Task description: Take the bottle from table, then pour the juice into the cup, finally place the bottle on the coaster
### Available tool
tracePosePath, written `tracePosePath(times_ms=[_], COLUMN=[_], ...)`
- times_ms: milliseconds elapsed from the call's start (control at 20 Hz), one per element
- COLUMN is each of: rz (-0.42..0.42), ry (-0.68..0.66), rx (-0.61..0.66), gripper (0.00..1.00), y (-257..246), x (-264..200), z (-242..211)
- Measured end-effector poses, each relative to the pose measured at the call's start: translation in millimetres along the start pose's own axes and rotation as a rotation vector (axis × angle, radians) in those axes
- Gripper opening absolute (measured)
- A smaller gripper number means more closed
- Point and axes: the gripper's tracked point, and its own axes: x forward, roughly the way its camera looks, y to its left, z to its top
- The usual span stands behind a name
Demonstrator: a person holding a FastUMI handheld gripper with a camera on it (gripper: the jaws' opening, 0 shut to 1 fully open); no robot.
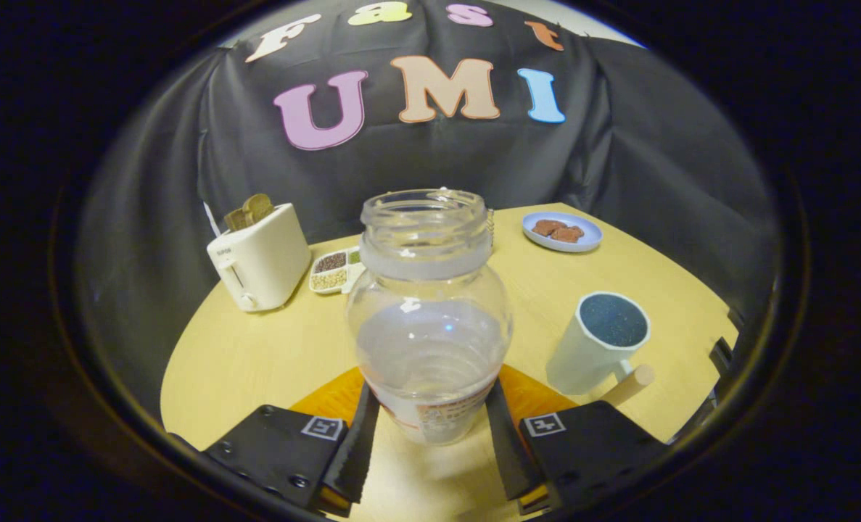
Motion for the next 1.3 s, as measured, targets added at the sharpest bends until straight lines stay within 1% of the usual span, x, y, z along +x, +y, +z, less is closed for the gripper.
tracePosePath(times_ms=[400,600,750,1000,1100,1300], rz=[-0.007,0.020,0.051,0.154,0.192,0.251], ry=[-0.046,-0.067,-0.076,-0.054,-0.039,-0.003], rx=[0.128,0.233,0.329,0.521,0.604,0.782], gripper=[0.75,0.75,0.74,0.74,0.74,0.74], y=[-18.5,-27.8,-31.2,-23.1,-21.2,-14.5], x=[-15.4,-18.9,-22.0,-21.3,-23.4,-12.0], z=[45.6,66.9,81.2,97.5,95.9,95.2])
